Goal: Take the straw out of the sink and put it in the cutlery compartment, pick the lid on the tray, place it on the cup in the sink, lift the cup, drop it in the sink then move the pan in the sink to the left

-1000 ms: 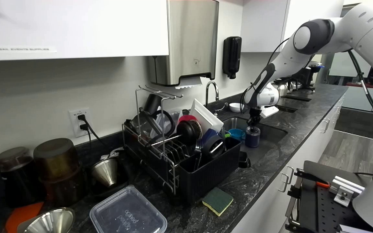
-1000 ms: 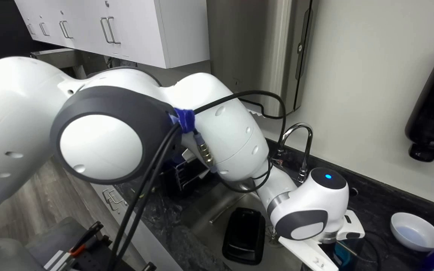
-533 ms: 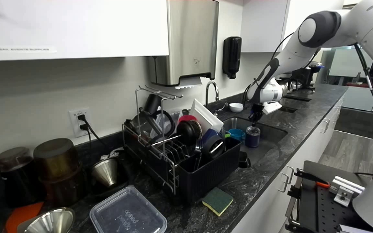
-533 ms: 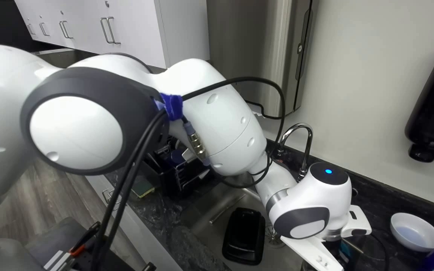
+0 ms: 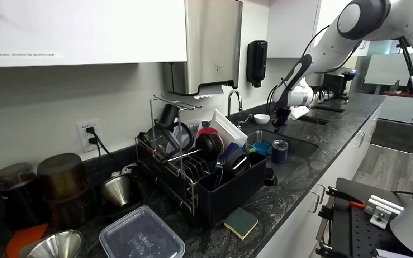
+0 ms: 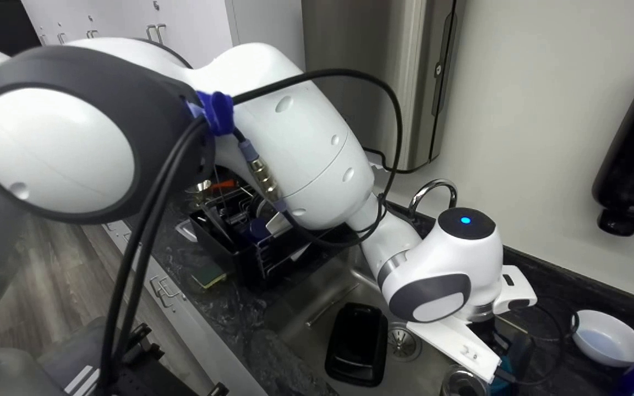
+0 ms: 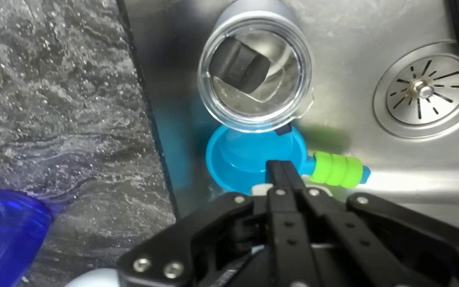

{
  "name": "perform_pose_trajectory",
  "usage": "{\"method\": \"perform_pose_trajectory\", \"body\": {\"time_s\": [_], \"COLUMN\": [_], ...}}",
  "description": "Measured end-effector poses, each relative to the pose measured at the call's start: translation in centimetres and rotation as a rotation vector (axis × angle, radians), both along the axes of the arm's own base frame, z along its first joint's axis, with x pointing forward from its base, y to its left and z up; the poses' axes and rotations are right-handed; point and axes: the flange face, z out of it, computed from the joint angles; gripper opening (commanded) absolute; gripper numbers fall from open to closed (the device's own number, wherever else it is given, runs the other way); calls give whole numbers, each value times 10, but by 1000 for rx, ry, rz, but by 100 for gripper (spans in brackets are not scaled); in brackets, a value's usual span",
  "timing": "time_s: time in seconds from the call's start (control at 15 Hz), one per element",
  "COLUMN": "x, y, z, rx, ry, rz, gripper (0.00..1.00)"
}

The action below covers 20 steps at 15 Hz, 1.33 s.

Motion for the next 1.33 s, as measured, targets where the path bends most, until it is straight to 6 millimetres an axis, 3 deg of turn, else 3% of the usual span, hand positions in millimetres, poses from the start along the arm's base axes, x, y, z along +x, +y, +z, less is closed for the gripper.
{"method": "perform_pose_trajectory", "body": {"time_s": [0.13,0.2,0.33,0.6,0.93,1.33], "x": [5,7,10,9,9,20], "y": [7,11,17,22,22,30], "z": [4,4,3,1,3,9], "rx": [-20,-31,-49,-72,-45,-30], "ry": [-17,-22,-30,-18,-11,-30], "rz": [73,116,187,254,175,203], "gripper": [0,26,32,61,97,100]}}
